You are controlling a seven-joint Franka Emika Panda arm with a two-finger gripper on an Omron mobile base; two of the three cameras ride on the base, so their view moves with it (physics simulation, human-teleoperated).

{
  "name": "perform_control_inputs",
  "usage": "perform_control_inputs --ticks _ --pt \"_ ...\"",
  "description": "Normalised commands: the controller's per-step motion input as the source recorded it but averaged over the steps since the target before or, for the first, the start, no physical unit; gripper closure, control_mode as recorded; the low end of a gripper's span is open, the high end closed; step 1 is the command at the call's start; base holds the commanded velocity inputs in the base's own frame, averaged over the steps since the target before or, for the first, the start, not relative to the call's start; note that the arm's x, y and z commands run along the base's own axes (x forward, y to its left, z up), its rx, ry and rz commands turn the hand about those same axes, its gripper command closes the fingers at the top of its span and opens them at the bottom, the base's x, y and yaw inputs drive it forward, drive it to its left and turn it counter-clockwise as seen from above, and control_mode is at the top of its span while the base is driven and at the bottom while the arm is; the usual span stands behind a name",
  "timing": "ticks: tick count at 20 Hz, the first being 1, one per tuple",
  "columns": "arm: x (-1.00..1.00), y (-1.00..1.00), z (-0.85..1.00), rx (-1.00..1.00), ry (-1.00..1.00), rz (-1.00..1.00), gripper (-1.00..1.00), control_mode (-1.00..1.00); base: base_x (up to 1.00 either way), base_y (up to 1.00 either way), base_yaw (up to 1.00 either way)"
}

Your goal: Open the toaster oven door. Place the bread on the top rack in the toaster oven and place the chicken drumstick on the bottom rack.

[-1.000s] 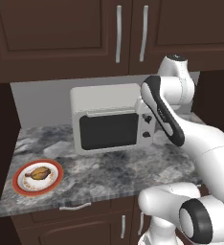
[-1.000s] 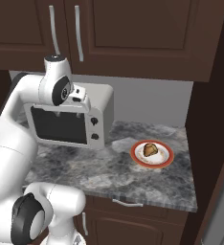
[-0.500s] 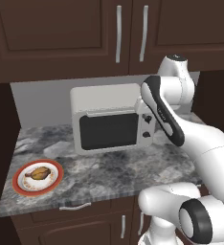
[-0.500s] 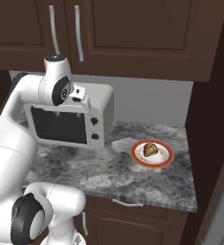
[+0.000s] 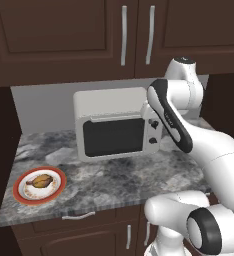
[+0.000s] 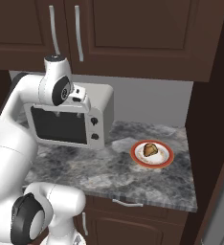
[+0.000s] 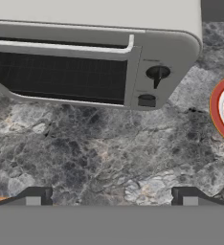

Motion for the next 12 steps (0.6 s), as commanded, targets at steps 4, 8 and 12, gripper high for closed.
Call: perform_control_inputs --ticks 4,8,12 --pt "-0.08 0.0 0.0 0.0 -0.03 0.0 -1.0 -1.0 0.0 0.0 0.0" --pt "-0.21 0.09 -0.09 -0.1 -0.09 0.06 -1.0 -1.0 0.0 0.0 0.0" --pt "-0.23 0.44 -0.02 -0.14 -0.2 0.18 -1.0 -1.0 0.0 0.0 0.0"
